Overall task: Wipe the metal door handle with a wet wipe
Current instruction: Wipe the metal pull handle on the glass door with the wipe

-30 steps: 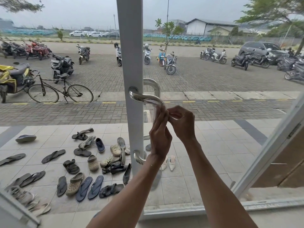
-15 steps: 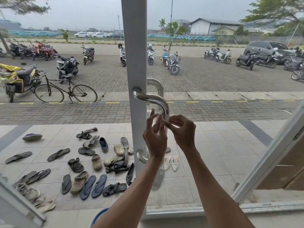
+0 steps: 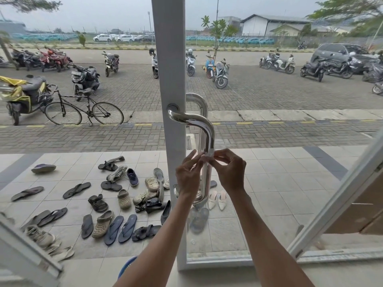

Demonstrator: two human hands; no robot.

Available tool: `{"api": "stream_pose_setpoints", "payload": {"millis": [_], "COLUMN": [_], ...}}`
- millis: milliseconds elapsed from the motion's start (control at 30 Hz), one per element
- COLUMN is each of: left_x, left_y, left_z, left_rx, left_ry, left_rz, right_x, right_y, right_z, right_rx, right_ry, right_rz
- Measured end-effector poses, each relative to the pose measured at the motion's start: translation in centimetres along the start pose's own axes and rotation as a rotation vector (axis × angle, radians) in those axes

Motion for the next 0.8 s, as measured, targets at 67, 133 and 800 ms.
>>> {"api": "stream_pose_setpoints", "payload": {"millis": [67,133,800], "left_x": [0.3,0.5,1.8], "left_y": [-0.4,-0.8,0.4], "left_z": [0.5,0.6,4.4], "left_rx": [0.037,0.023,0.110], "left_ry": [0.008,-0.019,0.191], "left_rz": [0.028,0.051,0.136], "right_x": [-0.4,-0.6,-1.4], "right_y": [-1.1,-2.1,-4.9], "right_z": [-0.8,-1.5,-4.4], "right_rx": [-0.022,-0.047,-0.164], "right_ry": [-0.030,-0.039,-0.102], "right_rz": [0.024,0.048,0.080]}}
Point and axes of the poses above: each hand's wrist, its own y-axis towards the middle knuckle, its own x-axis out of the back of the hand, z = x × y, the point moved 6 cm from there along y, towards the middle knuckle, and after that the axes turned 11 degrees about x, right-handed, at the moved point
